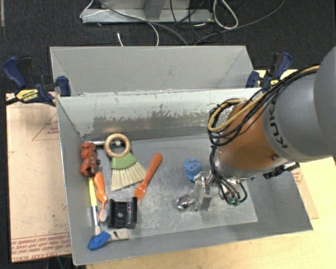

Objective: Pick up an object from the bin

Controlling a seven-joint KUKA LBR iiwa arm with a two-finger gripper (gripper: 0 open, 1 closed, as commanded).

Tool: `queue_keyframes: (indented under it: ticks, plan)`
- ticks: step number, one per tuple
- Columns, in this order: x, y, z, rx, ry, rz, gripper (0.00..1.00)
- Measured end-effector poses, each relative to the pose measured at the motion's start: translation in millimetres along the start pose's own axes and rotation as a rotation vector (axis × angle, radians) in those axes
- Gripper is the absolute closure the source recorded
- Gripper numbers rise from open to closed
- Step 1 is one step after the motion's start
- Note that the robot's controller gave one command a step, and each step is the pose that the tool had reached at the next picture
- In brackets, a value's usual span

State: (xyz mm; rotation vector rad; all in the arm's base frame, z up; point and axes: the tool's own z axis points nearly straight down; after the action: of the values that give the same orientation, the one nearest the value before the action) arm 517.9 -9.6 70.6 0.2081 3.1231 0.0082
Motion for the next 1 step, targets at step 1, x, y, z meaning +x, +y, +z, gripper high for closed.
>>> queue_keyframes:
  ticks: [1]
  plan:
    - [0.5,0.3,-16.8,-0.001,0.002,-0.001,1.0]
